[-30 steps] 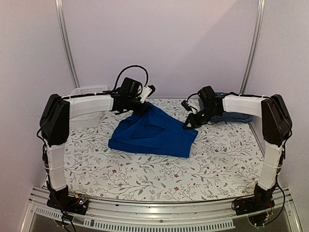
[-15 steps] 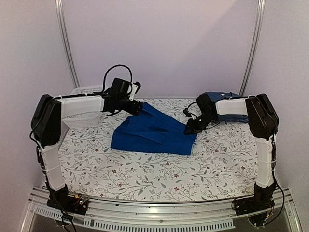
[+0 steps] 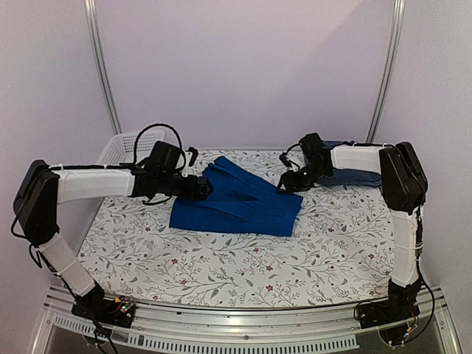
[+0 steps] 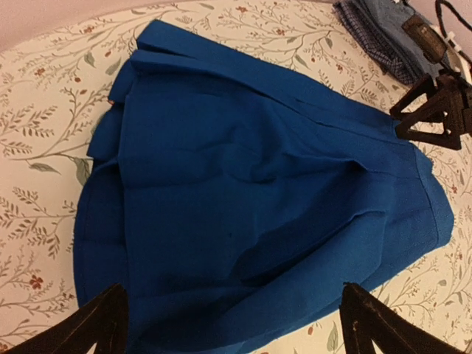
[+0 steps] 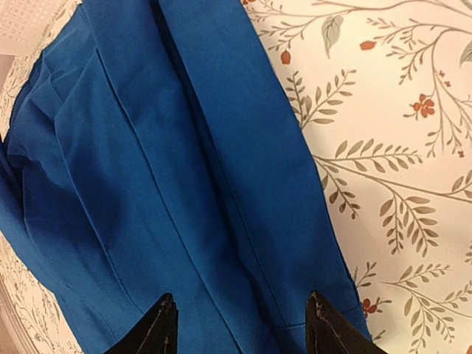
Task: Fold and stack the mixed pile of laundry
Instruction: Fold the crumpled skirt at the center of the board, then rotate the rectangle-folded skirt at the center of the board.
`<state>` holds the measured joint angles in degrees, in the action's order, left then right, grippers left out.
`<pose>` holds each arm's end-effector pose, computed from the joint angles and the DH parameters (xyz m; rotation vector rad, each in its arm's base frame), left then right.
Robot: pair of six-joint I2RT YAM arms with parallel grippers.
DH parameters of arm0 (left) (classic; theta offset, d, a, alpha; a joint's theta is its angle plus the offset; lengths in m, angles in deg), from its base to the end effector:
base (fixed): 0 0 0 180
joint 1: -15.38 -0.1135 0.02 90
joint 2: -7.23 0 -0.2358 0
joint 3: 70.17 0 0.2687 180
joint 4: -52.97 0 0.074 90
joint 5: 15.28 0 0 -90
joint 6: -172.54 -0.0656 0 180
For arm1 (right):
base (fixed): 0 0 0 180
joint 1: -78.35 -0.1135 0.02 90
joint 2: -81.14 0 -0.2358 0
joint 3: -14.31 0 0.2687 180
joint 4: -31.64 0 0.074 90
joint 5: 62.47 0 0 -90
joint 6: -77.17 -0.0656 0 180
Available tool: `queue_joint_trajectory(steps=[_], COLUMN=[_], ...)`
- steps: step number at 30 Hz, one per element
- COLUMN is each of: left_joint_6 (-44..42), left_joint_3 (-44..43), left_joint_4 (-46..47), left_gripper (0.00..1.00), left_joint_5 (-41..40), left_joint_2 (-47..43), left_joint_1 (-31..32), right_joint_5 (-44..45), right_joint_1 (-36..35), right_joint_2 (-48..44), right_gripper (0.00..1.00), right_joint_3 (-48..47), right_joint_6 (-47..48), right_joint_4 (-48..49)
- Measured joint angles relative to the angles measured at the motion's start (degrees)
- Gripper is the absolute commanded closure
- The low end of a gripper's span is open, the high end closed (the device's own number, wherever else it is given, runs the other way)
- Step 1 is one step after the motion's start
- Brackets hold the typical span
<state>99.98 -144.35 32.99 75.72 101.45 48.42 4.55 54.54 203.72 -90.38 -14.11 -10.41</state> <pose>0.3319 -0.2172 0.1668 0.3236 2.2931 -0.4785 0.4197 0.2132 0.1133 -0.6562 2.5578 0.6770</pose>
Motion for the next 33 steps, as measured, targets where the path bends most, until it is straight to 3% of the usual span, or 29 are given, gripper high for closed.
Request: queue_joint_trajectory(steps=[8,16,21,26,29,33], left_joint_6=[6.88,8.15,6.8,4.98,4.63,5.22], left_joint_3=[4.87,3.78,3.17,1.22,0.83,0.28], left_joint_4=[-0.46,-0.59,-0.52,-1.4,-1.73,-2.71], left_gripper=[0.0,0.0,0.0,0.01,0.0,0.0], left_joint_5=[1.36,0.48,-0.22,-0.31,-0.7,-2.1], left_joint_2=[2.08,8.15,8.39,6.82,3.72,-0.68], left_joint_1=[1.88,-5.11,-9.97,-12.02,-10.08,-2.99], right_joint_5=[-1.99,-5.35,-12.0,-18.95,-18.38,-14.88], right_joint_1=[0.07,-3.78,-15.19,-26.51,-24.04,-17.18], right_joint_2=[4.68,-4.37,-11.67,-16.55,-20.37,-23.61], right_gripper=[0.57,0.63,0.52,0.51,0.56,0.57], right_joint_3=[0.26,17.03,29.11,36.57,37.68,36.65], right_joint_6=[1.77,-0.37,-8.26,-17.2,-19.39,-21.59], right_joint_4=[1.51,9.75,15.52,19.85,19.06,19.65])
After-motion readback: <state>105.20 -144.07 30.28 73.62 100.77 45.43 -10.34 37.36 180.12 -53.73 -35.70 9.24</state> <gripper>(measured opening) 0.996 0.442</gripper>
